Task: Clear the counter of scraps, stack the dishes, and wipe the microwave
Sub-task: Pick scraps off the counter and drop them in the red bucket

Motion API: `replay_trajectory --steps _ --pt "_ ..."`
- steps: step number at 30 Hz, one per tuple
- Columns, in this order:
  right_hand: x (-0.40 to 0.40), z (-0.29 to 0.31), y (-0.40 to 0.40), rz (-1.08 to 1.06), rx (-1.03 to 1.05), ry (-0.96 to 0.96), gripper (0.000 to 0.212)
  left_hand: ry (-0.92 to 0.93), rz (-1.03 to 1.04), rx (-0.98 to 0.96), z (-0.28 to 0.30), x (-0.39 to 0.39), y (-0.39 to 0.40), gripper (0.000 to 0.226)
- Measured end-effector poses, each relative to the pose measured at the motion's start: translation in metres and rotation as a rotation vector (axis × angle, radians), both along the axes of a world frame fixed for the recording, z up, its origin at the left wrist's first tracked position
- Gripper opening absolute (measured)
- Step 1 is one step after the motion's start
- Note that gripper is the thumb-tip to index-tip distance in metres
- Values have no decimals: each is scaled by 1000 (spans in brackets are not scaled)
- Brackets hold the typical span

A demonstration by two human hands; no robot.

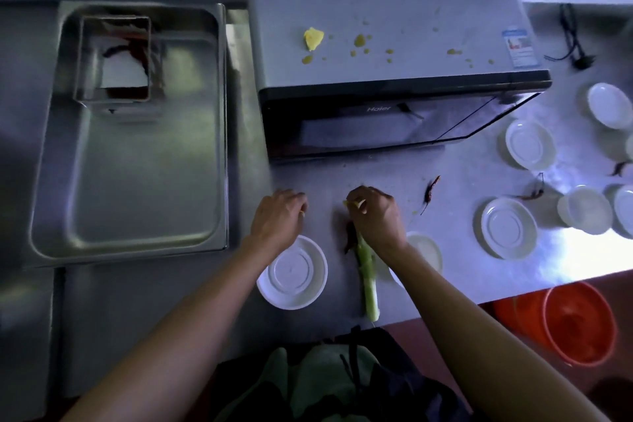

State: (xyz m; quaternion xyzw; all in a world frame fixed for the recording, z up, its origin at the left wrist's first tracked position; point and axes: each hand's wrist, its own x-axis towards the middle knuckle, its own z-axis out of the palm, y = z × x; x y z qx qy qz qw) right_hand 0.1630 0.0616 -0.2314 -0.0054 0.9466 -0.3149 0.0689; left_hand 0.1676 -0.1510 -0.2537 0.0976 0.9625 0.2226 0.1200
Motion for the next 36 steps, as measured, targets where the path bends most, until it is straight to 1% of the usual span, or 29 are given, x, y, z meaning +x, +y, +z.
replay_trajectory --steps 5,7,14,19,27,31,36 --pt "13 12 27 -54 6 18 3 45 -29 31 22 -8 32 9" --pt "20 16 45 -92 -12 19 4 64 -53 39 29 -10 51 8" --pt "77 30 131 -276 -13 65 7 119 -157 94 49 3 143 8" --pt "135 37 204 -380 -39 84 2 145 -277 71 61 38 224 8" --pt "246 48 326 -569 -14 173 6 151 -514 12 76 110 365 7" --pt "304 51 373 -712 -13 213 4 140 -654 20 84 146 437 9" --pt "366 46 423 -886 13 163 8 177 -854 -16 87 182 514 10"
